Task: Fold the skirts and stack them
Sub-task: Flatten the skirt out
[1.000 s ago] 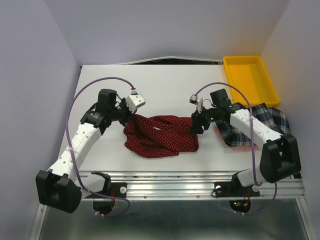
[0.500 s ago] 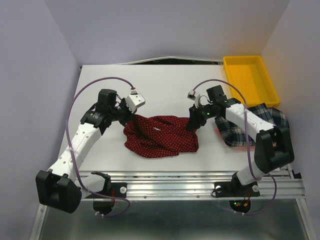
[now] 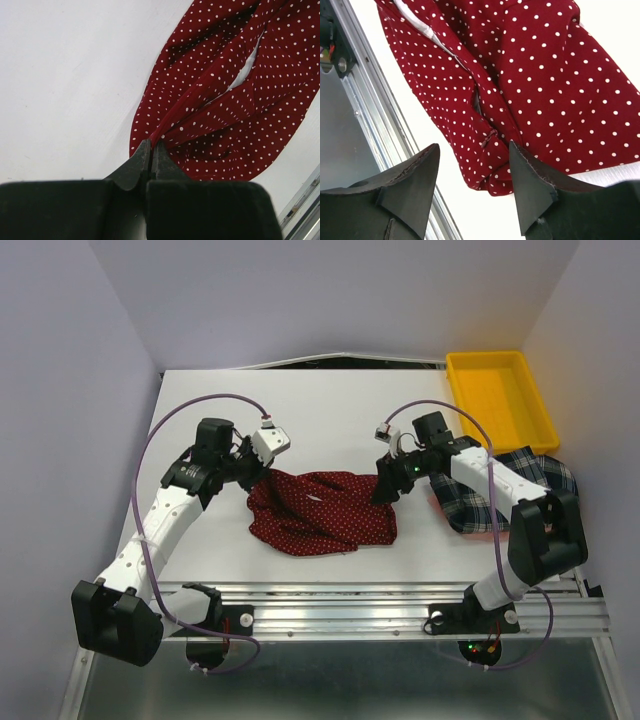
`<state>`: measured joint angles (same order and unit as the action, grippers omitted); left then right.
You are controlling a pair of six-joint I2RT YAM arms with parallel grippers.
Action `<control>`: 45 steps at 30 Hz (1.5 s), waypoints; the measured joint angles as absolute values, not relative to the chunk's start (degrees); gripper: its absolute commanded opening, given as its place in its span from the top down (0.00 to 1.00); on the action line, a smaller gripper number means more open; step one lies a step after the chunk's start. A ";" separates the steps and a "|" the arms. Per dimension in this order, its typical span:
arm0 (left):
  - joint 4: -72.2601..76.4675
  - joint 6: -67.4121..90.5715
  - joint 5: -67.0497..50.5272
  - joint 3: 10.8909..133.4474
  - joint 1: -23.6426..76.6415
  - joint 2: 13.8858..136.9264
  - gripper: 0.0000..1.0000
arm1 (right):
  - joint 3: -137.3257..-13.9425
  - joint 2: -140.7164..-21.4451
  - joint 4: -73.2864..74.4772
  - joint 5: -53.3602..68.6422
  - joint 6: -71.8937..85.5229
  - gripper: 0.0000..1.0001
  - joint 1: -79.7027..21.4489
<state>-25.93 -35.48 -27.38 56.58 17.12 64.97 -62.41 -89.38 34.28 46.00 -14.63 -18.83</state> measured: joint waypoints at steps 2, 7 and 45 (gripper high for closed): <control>-25.93 -35.51 -27.38 56.58 17.12 64.97 1.00 | -62.43 -89.38 34.26 45.39 -14.57 0.42 -18.83; -25.96 -35.51 -27.38 56.58 17.12 64.99 1.00 | -62.43 -89.38 34.24 44.10 -14.02 0.47 -18.83; -25.96 -35.55 -27.40 56.58 17.12 65.36 1.00 | -62.04 -90.17 33.82 39.90 -10.37 0.59 -18.39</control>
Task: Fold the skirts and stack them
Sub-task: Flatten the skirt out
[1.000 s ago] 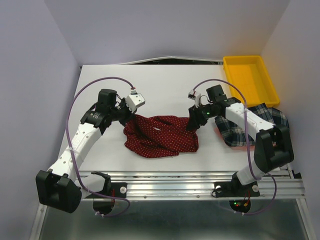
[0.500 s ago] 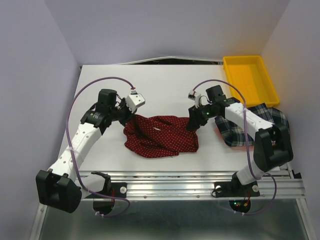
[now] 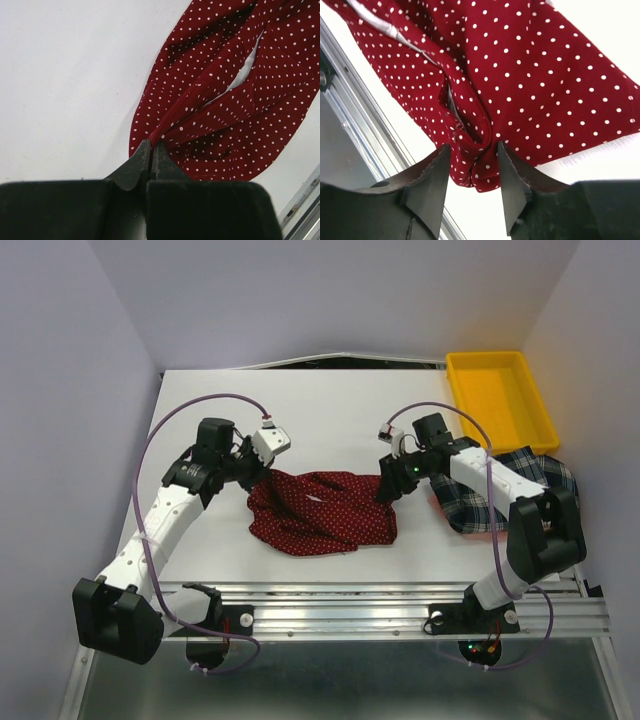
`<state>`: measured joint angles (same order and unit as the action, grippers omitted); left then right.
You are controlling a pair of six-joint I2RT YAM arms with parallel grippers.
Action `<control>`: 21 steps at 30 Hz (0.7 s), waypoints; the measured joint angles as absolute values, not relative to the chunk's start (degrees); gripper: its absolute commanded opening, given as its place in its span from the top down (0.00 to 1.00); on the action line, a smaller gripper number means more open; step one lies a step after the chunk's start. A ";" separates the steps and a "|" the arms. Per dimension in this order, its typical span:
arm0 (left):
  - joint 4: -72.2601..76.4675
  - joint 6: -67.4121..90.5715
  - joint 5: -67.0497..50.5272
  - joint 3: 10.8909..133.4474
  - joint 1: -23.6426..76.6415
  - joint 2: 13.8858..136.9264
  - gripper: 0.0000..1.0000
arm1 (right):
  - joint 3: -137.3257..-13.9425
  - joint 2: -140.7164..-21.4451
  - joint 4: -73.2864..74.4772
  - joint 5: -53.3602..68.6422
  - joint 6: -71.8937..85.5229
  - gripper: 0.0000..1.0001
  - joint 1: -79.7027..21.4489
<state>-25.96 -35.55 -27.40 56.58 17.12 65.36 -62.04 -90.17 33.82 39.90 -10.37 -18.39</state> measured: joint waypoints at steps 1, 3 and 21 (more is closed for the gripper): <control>-25.96 -35.55 -27.42 56.58 17.12 65.47 1.00 | -61.82 -90.17 33.95 40.29 -10.48 0.60 -18.39; -25.96 -35.53 -27.40 56.58 17.12 65.91 1.00 | -61.73 -90.15 34.09 41.54 -10.74 0.62 -18.39; -25.63 -35.05 -27.88 56.58 17.12 67.13 1.00 | -61.78 -88.68 33.78 43.07 -11.81 0.55 -18.52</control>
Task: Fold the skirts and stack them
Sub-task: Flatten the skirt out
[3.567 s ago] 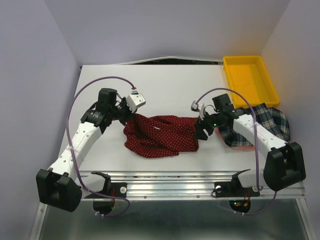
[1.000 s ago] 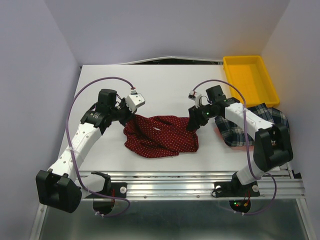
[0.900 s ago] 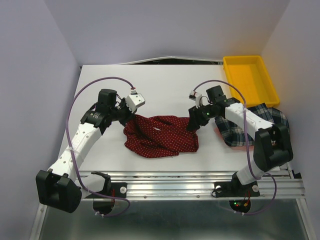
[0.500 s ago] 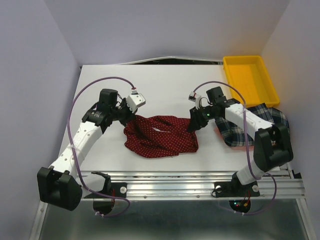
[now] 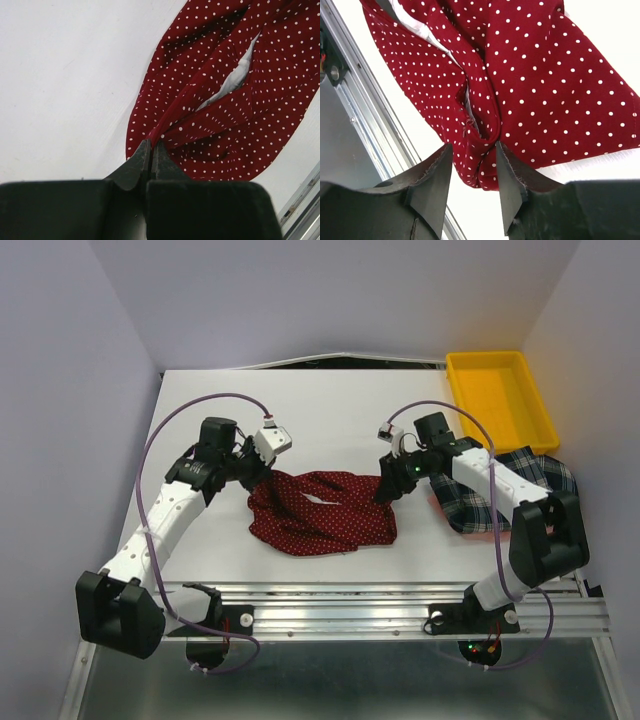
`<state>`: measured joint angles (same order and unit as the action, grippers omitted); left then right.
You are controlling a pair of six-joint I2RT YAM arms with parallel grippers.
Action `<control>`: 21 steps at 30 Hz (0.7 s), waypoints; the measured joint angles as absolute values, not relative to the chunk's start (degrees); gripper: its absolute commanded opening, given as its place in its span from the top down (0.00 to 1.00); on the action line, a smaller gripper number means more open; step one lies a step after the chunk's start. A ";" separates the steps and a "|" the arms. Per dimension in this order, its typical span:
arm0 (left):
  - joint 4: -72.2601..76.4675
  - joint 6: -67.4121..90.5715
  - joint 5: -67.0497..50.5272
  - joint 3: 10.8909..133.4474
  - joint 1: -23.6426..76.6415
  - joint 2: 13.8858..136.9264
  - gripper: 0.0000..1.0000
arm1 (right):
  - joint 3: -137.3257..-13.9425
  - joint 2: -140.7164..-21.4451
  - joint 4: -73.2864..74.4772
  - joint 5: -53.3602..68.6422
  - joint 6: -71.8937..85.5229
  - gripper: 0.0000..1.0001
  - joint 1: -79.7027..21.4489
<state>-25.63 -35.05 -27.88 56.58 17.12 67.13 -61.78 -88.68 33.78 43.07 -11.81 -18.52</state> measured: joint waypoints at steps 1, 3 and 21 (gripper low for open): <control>-25.58 -35.05 -27.94 56.58 17.12 67.20 1.00 | -61.78 -88.68 33.85 42.98 -11.99 0.55 -18.57; -25.56 -35.00 -28.10 56.58 17.12 67.48 1.00 | -61.78 -88.68 33.85 42.41 -12.58 0.56 -18.76; -25.56 -34.59 -28.51 56.58 17.12 67.77 1.00 | -61.76 -88.53 34.06 42.06 -13.76 0.50 -20.86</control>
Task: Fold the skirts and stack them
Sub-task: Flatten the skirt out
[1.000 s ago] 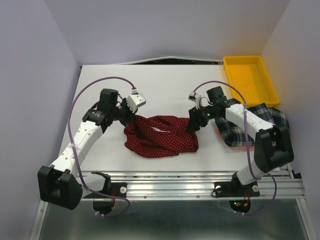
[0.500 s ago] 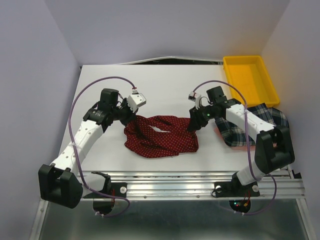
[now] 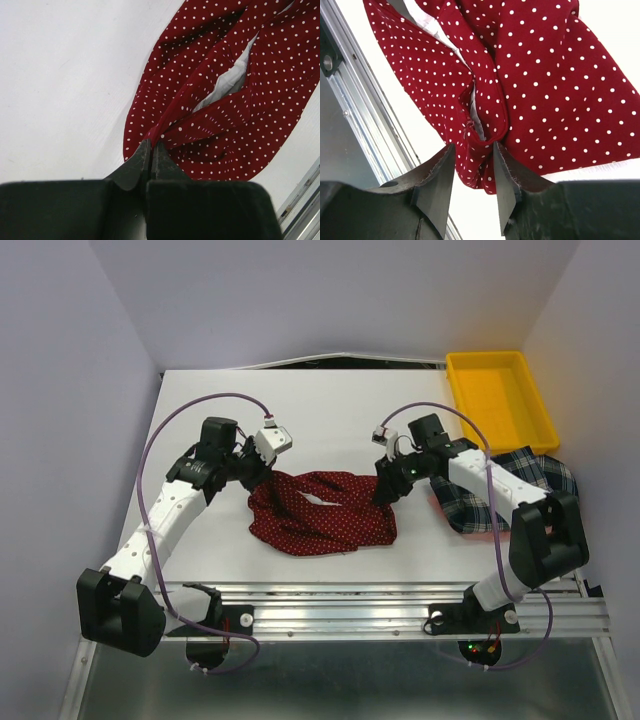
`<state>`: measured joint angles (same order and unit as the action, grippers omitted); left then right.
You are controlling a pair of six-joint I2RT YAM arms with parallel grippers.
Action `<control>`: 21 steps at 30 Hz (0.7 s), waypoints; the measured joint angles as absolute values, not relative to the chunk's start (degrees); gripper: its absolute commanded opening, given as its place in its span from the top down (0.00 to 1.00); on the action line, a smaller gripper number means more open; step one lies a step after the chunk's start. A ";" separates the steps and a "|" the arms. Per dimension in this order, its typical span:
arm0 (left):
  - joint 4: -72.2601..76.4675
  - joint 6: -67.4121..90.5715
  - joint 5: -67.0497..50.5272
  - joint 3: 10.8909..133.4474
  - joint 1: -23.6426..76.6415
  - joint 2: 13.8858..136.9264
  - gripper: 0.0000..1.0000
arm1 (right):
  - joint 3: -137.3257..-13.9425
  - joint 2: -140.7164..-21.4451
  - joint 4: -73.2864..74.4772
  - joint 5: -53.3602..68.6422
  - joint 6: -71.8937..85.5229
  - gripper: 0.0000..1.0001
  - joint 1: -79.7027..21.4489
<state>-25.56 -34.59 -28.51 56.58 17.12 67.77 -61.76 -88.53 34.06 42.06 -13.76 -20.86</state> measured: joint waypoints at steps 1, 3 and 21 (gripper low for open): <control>-25.56 -34.59 -28.51 56.58 17.12 67.77 1.00 | -61.76 -88.55 34.06 41.89 -13.76 0.48 -20.88; -25.54 -34.57 -28.51 56.58 17.12 67.77 1.00 | -61.76 -88.58 34.00 41.39 -13.56 0.46 -21.17; -25.96 -30.65 -29.67 58.92 15.68 69.58 1.00 | -65.71 -90.45 34.54 40.25 -13.54 0.99 -21.80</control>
<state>-25.96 -30.65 -29.67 58.92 15.68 69.58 -65.71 -90.45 34.54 40.25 -13.54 -21.80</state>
